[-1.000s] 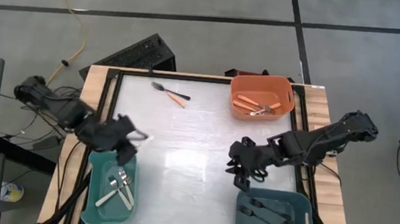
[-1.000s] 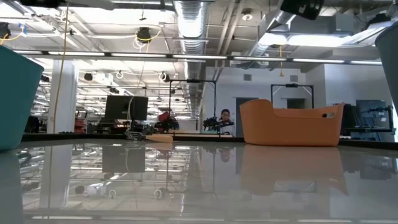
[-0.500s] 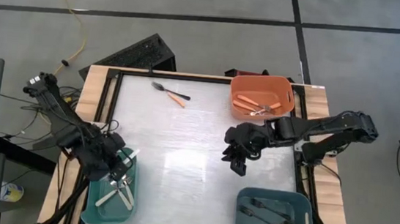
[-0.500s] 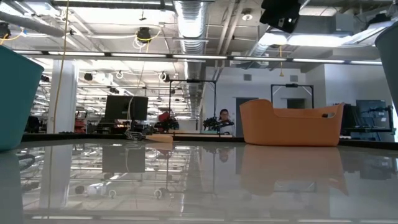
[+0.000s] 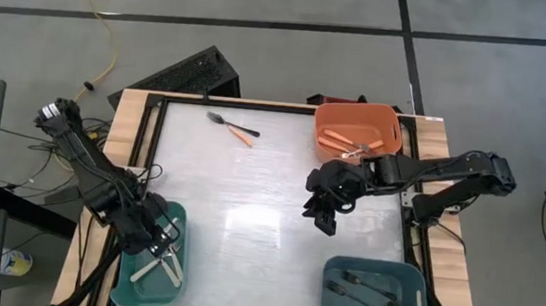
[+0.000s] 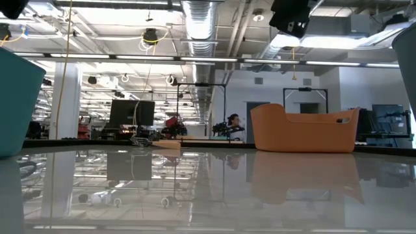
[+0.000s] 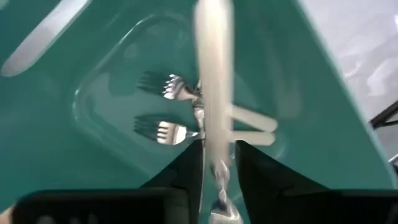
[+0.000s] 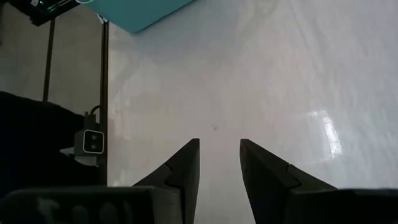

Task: Sort silverware by color (type)
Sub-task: Put the white fork into the green bin, then put the orange fork into the orange bin

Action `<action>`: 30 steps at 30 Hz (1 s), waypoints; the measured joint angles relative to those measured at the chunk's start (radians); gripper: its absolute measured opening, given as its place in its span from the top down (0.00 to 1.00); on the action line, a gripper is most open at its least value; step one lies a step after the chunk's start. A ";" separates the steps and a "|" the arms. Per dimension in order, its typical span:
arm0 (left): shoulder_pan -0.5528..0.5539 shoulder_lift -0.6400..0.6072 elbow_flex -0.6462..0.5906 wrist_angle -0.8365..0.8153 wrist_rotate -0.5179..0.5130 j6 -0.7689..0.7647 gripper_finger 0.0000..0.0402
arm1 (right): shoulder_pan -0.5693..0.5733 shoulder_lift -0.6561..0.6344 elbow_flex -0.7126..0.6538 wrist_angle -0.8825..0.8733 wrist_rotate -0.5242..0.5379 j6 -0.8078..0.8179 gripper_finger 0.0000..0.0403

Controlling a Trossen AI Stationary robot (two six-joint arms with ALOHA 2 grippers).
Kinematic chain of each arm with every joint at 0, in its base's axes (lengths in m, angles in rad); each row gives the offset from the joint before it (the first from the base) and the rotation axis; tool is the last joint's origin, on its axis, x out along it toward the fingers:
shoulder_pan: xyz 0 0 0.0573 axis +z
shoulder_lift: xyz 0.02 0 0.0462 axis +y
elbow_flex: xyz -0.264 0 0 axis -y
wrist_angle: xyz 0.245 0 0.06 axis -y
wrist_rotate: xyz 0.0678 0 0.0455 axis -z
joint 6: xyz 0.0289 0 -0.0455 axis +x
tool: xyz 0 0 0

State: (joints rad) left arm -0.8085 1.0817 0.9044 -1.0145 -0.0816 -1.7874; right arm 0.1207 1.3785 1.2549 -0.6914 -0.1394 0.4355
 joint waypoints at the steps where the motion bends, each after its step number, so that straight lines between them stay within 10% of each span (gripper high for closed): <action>1: 0.000 -0.001 -0.007 0.001 0.012 0.007 0.78 | -0.001 0.000 0.000 0.000 0.000 -0.002 0.66; 13: 0.084 -0.053 0.008 -0.026 0.111 0.335 0.56 | -0.006 0.000 0.000 0.000 0.000 0.016 0.66; 30: 0.718 -0.079 0.038 0.218 0.022 1.182 0.55 | 0.078 0.000 0.000 0.002 0.037 0.199 0.66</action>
State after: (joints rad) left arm -0.0904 1.0029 0.9428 -0.7965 -0.0597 -0.6053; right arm 0.1989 1.3785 1.2549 -0.6895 -0.1024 0.6342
